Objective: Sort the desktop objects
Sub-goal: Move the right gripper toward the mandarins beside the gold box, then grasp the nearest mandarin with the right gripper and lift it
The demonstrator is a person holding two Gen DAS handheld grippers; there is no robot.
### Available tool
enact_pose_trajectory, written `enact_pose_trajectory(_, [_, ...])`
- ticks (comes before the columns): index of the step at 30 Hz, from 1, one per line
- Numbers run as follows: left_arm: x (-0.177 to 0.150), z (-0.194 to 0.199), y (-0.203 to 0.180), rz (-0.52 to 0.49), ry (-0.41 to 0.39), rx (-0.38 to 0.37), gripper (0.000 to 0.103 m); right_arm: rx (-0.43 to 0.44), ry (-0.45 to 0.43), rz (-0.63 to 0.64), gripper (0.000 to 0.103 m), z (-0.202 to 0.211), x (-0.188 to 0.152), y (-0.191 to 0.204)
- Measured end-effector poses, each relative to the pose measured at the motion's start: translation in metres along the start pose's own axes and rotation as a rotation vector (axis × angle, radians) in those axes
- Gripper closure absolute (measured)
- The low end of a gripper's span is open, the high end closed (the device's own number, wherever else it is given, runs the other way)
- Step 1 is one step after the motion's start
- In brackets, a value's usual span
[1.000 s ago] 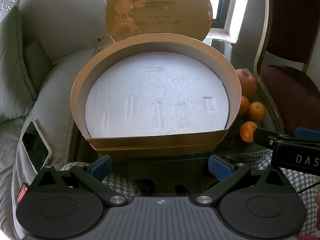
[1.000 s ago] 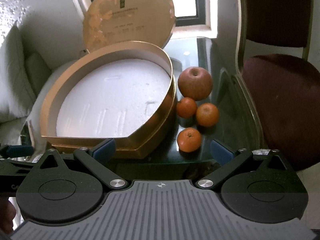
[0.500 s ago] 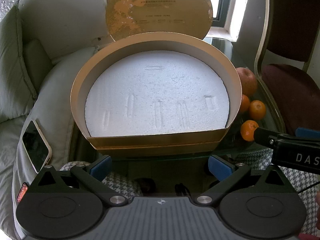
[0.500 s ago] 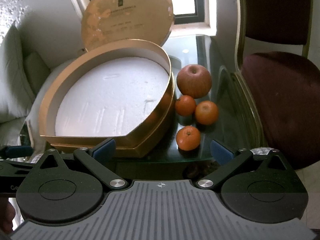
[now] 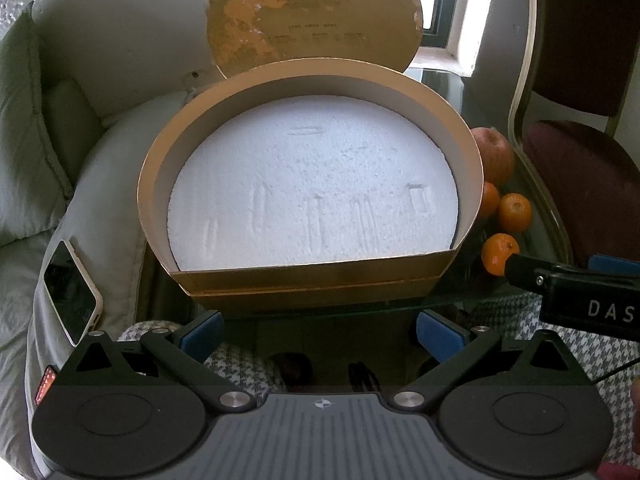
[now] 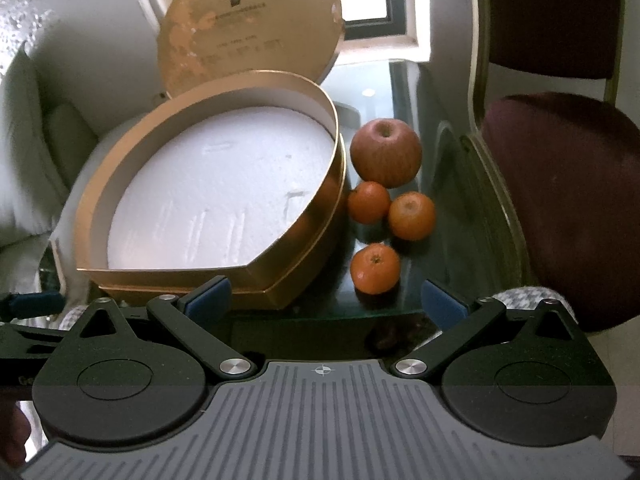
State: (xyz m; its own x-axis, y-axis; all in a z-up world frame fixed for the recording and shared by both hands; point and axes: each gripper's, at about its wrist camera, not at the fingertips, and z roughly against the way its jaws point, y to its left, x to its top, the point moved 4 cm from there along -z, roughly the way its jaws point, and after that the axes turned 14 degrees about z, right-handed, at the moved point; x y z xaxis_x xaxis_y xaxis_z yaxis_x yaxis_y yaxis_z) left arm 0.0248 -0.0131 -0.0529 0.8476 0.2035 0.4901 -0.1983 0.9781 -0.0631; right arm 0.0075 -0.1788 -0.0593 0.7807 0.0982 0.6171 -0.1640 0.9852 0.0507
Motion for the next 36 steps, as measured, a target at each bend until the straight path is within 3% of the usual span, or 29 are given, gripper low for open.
enact_pose_trajectory(9, [-0.001,-0.003,-0.002,-0.01,0.008,0.003,0.001,0.004,0.012,-0.038,0.0,-0.006,-0.005,-0.011])
enact_pose_trajectory(19, [-0.001,-0.004,-0.004,-0.018,0.009,0.009,0.001,0.097,0.021,-0.151,0.0,-0.016,-0.008,-0.019])
enact_pose_trajectory(30, [0.003,-0.007,0.006,0.022,0.002,0.003,0.001,0.025,0.011,-0.041,0.0,-0.034,-0.008,-0.022])
enact_pose_trajectory(33, [0.006,-0.008,0.011,0.046,-0.008,-0.001,0.001,-0.001,0.001,-0.019,0.009,-0.04,-0.007,-0.024])
enact_pose_trajectory(36, [0.008,-0.009,0.014,0.061,-0.016,-0.005,0.001,-0.035,-0.009,-0.015,0.01,-0.047,-0.004,-0.027])
